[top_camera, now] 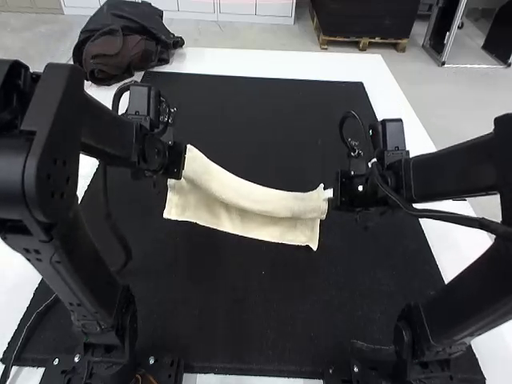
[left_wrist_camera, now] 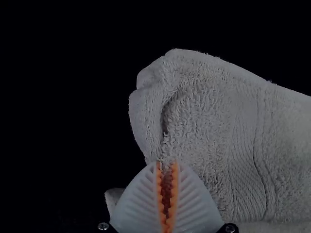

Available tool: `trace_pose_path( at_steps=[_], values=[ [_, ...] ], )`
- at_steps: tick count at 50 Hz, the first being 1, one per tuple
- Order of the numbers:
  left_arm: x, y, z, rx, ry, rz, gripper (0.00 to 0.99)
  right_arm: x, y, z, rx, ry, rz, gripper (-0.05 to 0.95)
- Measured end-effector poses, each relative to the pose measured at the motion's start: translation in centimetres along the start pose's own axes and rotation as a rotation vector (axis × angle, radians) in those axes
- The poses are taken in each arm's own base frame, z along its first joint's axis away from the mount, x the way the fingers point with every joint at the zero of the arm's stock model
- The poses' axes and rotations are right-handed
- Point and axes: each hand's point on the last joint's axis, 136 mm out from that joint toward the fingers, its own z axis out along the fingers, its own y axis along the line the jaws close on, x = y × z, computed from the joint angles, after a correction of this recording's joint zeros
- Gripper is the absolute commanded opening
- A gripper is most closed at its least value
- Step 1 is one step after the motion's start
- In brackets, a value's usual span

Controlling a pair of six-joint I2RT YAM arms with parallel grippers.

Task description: Fold the towel.

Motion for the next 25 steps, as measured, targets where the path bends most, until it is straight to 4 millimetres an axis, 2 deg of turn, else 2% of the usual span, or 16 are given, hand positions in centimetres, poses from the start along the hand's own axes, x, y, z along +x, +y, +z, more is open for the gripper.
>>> trace_pose_path(
  at_steps=[8, 20, 25],
  values=[
    [1.3, 0.3, 0.1, -0.003, 0.023, -0.002, 0.025, 0.8, -0.1, 0.1, 0.002, 0.016, 0.007, -0.03],
    [1.1, 0.4, 0.2, -0.008, -0.003, 0.014, 0.025, 0.9, -0.1, 0.1, 0.001, 0.011, 0.004, -0.03],
    [1.7, 0.3, 0.2, -0.007, -0.003, 0.017, 0.025, 1.3, -0.2, 0.2, 0.002, 0.018, 0.007, -0.02]
  ],
)
